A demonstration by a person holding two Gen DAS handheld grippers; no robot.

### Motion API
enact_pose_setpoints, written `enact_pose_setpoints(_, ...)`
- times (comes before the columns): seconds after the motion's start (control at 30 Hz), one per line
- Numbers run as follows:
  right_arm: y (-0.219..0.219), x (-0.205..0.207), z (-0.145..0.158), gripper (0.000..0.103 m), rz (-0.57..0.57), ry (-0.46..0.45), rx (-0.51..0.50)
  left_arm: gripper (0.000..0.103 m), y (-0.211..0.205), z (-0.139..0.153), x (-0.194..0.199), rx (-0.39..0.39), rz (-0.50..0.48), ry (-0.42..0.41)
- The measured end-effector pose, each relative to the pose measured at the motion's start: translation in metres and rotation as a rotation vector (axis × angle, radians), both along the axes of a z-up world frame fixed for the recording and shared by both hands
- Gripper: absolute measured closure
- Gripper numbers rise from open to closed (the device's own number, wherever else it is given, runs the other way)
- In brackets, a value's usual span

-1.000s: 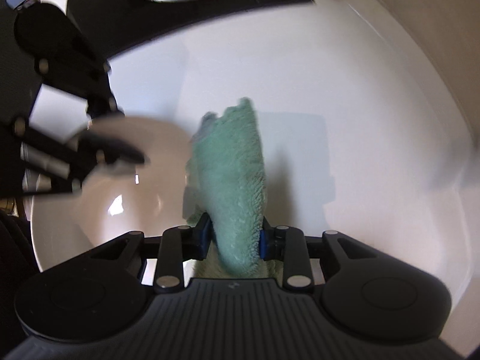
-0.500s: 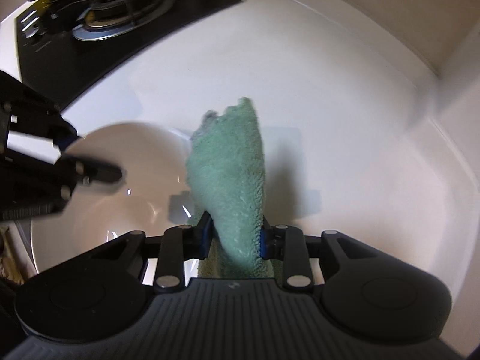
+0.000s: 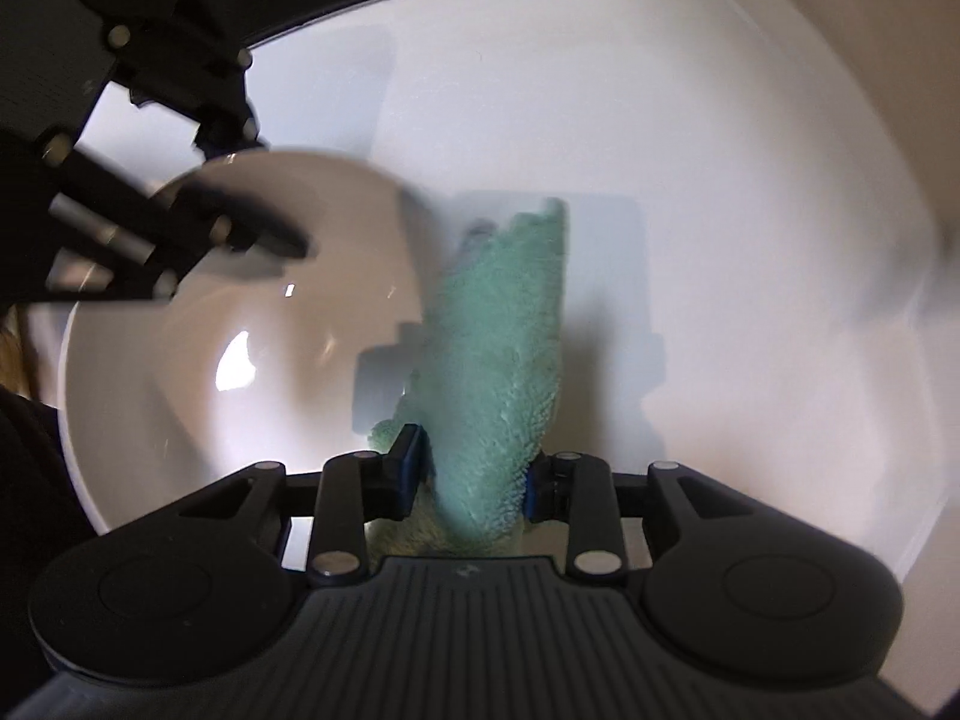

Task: Clean bowl
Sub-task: 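Continue rubbing the towel inside the bowl with the right gripper while the left gripper holds the rim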

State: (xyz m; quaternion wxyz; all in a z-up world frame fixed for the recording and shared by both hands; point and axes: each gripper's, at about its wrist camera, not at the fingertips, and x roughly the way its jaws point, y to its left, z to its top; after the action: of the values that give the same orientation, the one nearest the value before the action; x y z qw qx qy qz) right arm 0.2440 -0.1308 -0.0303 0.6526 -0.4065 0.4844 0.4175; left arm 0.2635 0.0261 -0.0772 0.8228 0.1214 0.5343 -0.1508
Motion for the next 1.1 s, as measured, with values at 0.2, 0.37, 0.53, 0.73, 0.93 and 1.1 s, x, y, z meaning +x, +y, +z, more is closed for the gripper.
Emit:
enact_pose_setpoints(0.2, -0.008, 0.005, 0.003, 0.076, -0.062, 0.000, 0.053, 0.088, 0.013, 0.000, 0.001, -0.067, 0.151, 0.008)
enact_pose_setpoints(0.37, -0.045, 0.006, 0.006, 0.079, -0.260, 0.030, 0.150, 0.085, 0.021, -0.001, -0.007, -0.134, 0.304, 0.021)
enact_pose_setpoints(0.53, -0.054, -0.013, 0.003, 0.078, -0.263, 0.032, 0.115, 0.088, 0.017, -0.001, 0.000, -0.080, 0.221, -0.004)
enact_pose_setpoints(0.73, -0.044, -0.010, 0.003, 0.078, -0.157, 0.094, 0.058, 0.089, 0.008, -0.003, -0.002, -0.024, 0.068, -0.014)
enact_pose_setpoints(0.93, -0.018, -0.005, 0.002, 0.077, -0.003, 0.066, -0.019, 0.088, 0.004, -0.004, 0.002, 0.019, -0.027, -0.013)
enact_pose_setpoints(1.1, -0.002, -0.002, 0.005, 0.076, 0.051, 0.023, -0.008, 0.086, 0.004, -0.005, 0.009, 0.036, -0.049, -0.009)
